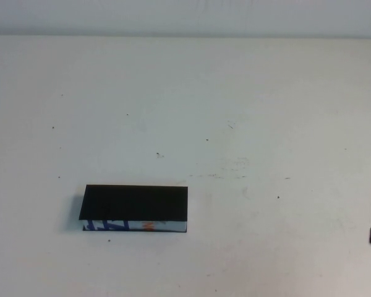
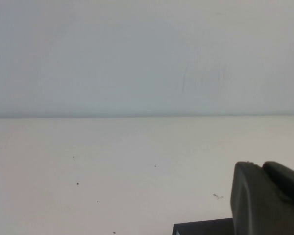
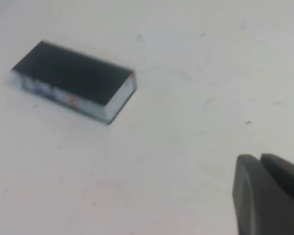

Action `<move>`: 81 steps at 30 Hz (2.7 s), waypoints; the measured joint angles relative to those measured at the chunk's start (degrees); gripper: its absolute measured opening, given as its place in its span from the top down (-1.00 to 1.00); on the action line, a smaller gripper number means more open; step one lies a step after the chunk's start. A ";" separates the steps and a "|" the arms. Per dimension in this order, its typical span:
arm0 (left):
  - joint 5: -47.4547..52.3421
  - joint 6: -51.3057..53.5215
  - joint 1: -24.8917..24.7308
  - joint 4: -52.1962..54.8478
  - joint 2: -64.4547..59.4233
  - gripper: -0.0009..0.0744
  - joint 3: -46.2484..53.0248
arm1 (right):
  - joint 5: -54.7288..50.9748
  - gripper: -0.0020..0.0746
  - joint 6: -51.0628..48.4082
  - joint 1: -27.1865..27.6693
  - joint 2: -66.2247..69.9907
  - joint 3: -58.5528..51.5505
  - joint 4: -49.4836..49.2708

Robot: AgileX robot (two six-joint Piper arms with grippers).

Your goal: Return glasses to glasses case

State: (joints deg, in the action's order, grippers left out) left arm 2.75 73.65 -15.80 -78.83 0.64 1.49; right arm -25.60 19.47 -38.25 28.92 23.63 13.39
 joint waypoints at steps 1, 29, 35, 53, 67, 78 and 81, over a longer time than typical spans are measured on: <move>0.00 0.00 0.00 0.00 0.00 0.98 0.00 | 2.15 0.98 1.08 3.14 -1.29 -1.50 1.12; -0.26 -0.02 0.00 -0.11 0.00 0.98 0.00 | 25.60 0.98 6.42 36.48 -29.43 -25.15 2.98; -0.26 -0.02 0.00 -0.11 0.00 0.98 0.00 | 25.60 0.98 4.04 36.48 -29.43 -25.15 1.34; -0.26 -0.02 0.00 -0.11 0.00 0.98 0.00 | 5.23 0.99 -30.62 36.48 -29.43 -25.18 -26.88; -0.26 -0.02 0.00 -0.11 0.00 0.98 0.00 | 5.23 0.99 -30.70 36.48 -29.43 -25.18 -27.10; -4.45 -0.24 0.00 0.99 0.00 0.98 0.00 | 5.23 0.99 -30.70 36.48 -29.43 -25.18 -27.13; -6.73 -8.37 0.00 14.32 0.00 0.98 0.00 | 5.23 0.99 -30.70 36.48 -29.43 -25.18 -27.13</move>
State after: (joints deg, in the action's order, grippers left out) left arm -3.99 65.28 -15.80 -64.51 0.64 1.49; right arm -20.37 -11.22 -1.76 -0.50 -1.55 -13.74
